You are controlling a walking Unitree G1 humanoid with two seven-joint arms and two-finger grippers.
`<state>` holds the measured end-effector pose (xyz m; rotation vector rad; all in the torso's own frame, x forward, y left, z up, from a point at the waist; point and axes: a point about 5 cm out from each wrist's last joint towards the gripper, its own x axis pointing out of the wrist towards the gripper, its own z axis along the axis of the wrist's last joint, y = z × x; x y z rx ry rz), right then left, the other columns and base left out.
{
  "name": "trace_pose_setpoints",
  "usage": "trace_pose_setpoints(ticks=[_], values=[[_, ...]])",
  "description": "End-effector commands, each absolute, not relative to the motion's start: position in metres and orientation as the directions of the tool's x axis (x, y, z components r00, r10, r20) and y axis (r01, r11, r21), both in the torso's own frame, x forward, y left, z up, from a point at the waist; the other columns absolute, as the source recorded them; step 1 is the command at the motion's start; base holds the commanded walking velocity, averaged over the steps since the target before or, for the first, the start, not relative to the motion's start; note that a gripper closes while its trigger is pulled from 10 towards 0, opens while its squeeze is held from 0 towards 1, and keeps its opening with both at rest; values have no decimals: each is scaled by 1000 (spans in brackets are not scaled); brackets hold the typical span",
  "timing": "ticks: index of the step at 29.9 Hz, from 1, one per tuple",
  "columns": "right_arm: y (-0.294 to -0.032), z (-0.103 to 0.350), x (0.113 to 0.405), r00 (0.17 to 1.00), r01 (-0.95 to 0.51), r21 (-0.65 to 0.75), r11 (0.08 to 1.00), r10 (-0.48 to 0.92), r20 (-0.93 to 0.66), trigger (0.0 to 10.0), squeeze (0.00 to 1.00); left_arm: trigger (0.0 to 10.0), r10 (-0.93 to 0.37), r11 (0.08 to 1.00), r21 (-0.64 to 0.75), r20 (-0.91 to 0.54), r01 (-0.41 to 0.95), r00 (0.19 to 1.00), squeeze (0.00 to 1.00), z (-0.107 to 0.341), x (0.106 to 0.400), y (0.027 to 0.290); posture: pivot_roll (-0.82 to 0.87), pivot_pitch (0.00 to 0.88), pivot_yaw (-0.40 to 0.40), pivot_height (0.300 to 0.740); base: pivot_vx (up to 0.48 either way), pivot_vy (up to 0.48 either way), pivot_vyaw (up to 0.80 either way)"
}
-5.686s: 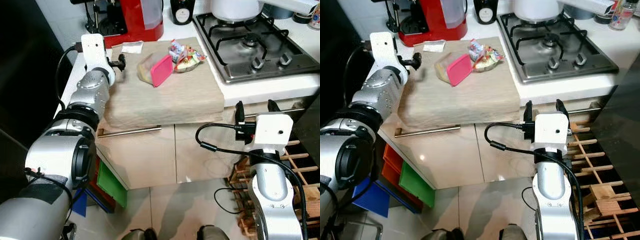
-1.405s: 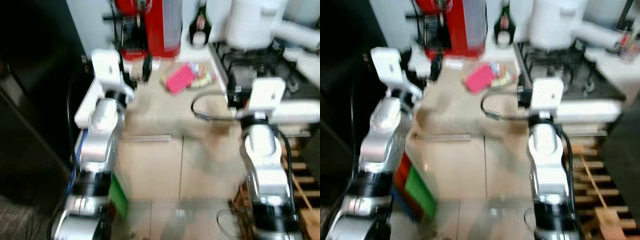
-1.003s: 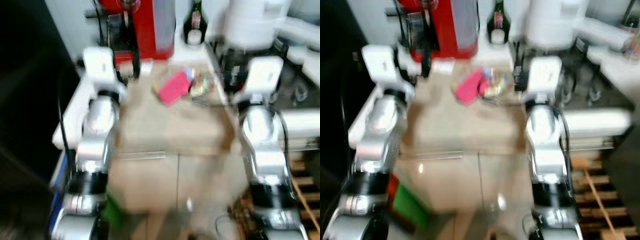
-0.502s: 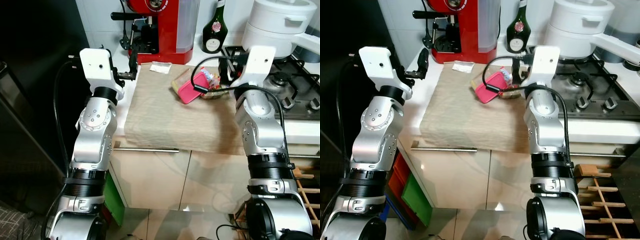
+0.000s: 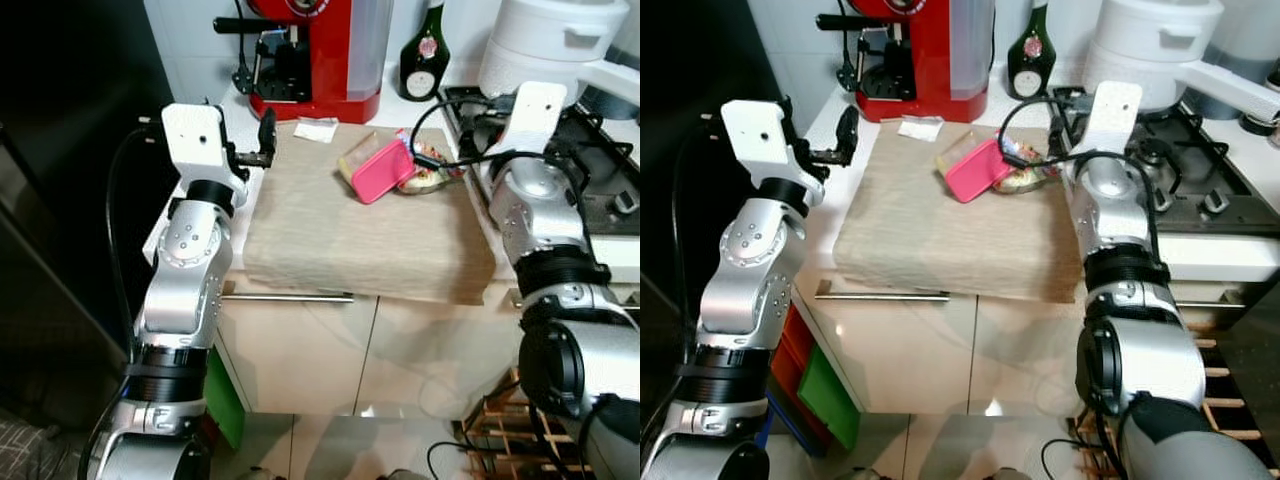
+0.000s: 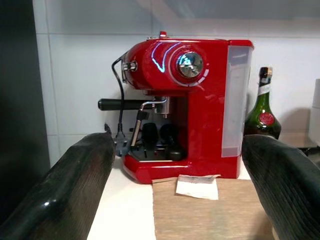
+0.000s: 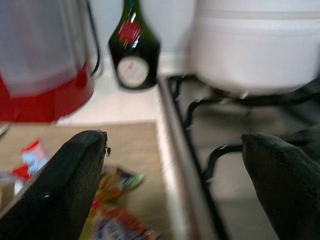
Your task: Restocking fridge
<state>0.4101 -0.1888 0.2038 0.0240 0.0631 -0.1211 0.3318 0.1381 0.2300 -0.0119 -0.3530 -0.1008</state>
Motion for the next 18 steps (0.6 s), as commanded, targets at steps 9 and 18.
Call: trace_pose_setpoints(ticks=[9,18], values=[[-136,222,421,997,-66,-29,997,64,-49,10000,0,10000,-46,999,24,323,40,945,0,227,326,153,26,0,-11,740,0,0,0],[-101,224,420,982,-188,23,982,189,-29,10000,0,10000,-40,999,32,315,31,948,0,228,328,155,21,0,-8,740,0,0,0]])
